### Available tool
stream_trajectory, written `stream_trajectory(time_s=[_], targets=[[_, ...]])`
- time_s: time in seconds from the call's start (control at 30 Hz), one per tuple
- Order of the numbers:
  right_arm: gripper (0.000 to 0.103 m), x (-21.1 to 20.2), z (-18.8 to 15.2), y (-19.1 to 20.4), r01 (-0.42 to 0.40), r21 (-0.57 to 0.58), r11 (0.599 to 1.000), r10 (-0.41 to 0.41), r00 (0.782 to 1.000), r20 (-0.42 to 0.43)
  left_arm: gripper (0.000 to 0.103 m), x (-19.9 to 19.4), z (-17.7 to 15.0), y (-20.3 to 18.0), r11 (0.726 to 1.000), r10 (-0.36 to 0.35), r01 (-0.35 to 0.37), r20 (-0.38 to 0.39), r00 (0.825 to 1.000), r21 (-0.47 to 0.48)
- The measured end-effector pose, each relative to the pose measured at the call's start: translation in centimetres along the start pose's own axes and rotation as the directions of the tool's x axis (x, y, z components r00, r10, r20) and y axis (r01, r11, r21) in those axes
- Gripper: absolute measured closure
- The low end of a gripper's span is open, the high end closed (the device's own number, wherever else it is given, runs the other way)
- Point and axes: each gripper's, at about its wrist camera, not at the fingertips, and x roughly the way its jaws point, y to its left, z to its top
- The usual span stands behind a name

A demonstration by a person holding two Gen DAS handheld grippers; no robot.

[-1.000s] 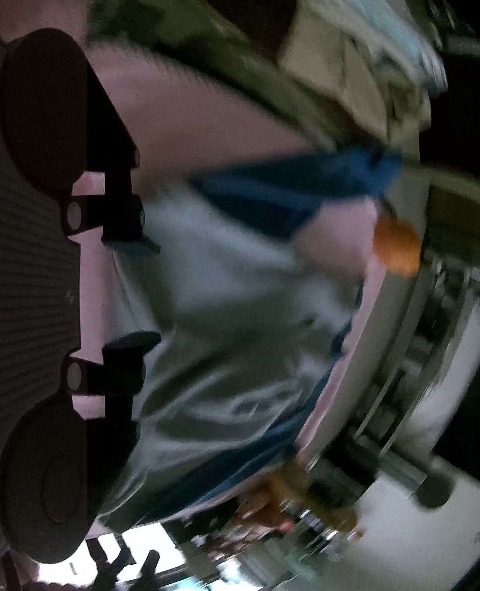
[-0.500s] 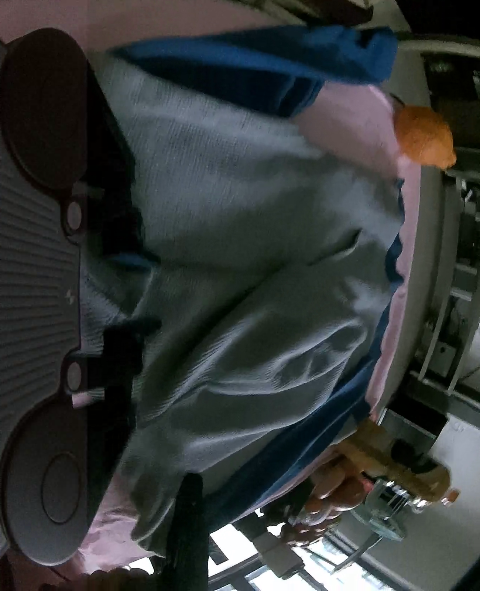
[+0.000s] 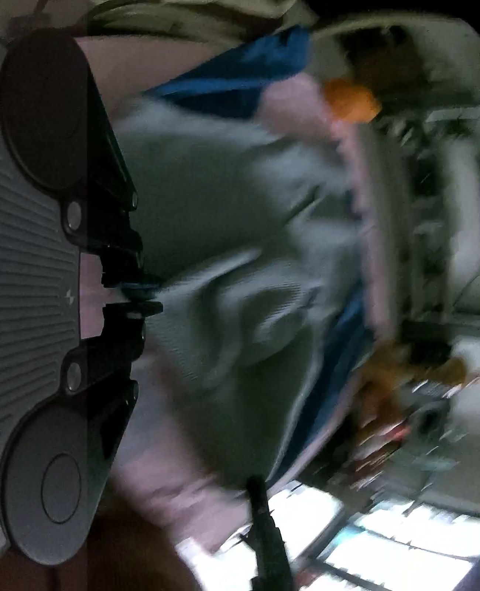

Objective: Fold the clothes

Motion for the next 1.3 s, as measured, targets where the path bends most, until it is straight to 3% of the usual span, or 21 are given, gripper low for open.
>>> stream_trajectory(time_s=[0.07, 0.13, 0.2, 0.23, 0.37, 0.5, 0.67, 0.77, 0.83, 0.9, 0.97, 1.0, 1.1, 1.3], targets=[[0.096, -1.6, -1.6, -1.4, -0.009, 0.020, 1.000, 0.011, 0.997, -0.082, 0.095, -0.3, -1.4, 0.3, 0.999, -0.010, 0.012, -0.074, 0.997, 0.033], [0.091, -1.8, -2.2, -2.8, 0.005, 0.054, 0.999, 0.001, 0.994, -0.112, 0.091, -1.4, -2.0, 1.3, 0.999, -0.040, 0.041, -0.064, 0.997, 0.004], [0.067, -2.8, -1.9, -3.5, -0.009, 0.109, 0.994, 0.016, 0.998, -0.069, 0.060, -2.0, -0.8, 2.3, 0.997, -0.052, 0.052, -0.002, 0.999, -0.052], [0.063, -2.8, -1.3, -3.8, -0.028, 0.140, 0.990, 0.035, 0.998, -0.044, 0.057, -2.1, 0.0, 2.8, 0.995, -0.050, 0.052, 0.030, 0.998, -0.082], [0.048, -0.1, 1.8, -3.8, -0.104, 0.227, 0.968, 0.109, 0.994, -0.010, 0.054, -0.3, 4.2, 5.1, 0.971, 0.007, 0.018, 0.103, 0.995, -0.236], [0.046, 3.7, 4.4, -3.6, -0.148, 0.321, 0.935, 0.157, 0.988, -0.002, 0.046, 3.6, 8.2, 7.2, 0.929, 0.034, 0.010, 0.112, 0.993, -0.370], [0.042, 7.3, 6.0, -4.0, -0.114, 0.390, 0.914, 0.128, 0.992, -0.009, 0.043, 8.8, 10.9, 8.8, 0.922, 0.017, 0.004, 0.050, 0.999, -0.387], [0.042, 9.0, 6.6, -4.1, -0.080, 0.381, 0.921, 0.095, 0.995, -0.022, 0.046, 11.0, 10.8, 9.6, 0.907, -0.056, 0.077, 0.062, 0.997, -0.414], [0.042, 10.0, 7.0, -4.1, -0.057, 0.371, 0.927, 0.073, 0.997, -0.029, 0.046, 12.0, 10.2, 10.2, 0.878, -0.131, 0.159, 0.091, 0.987, -0.452], [0.044, 11.2, 7.1, -4.0, -0.024, 0.357, 0.934, 0.041, 0.998, -0.040, 0.050, 13.1, 9.9, 10.3, 0.860, -0.166, 0.185, 0.081, 0.983, -0.476], [0.050, 12.1, 6.9, -3.9, -0.009, 0.354, 0.935, 0.030, 0.998, -0.053, 0.056, 13.3, 9.9, 9.9, 0.877, -0.151, 0.173, 0.085, 0.985, -0.448], [0.064, 12.5, 6.7, -3.9, -0.003, 0.352, 0.936, 0.025, 0.998, -0.058, 0.072, 13.3, 10.0, 9.6, 0.885, -0.143, 0.165, 0.083, 0.986, -0.436], [0.091, 12.8, 6.3, -3.2, 0.010, 0.317, 0.948, 0.008, 0.999, -0.054, 0.089, 13.1, 10.0, 9.0, 0.898, -0.124, 0.150, 0.087, 0.988, -0.415], [0.096, 9.9, 5.3, -1.0, 0.006, 0.213, 0.977, -0.012, 0.999, 0.031, 0.093, 9.1, 9.5, 7.0, 0.934, -0.013, 0.067, 0.152, 0.988, -0.351]])
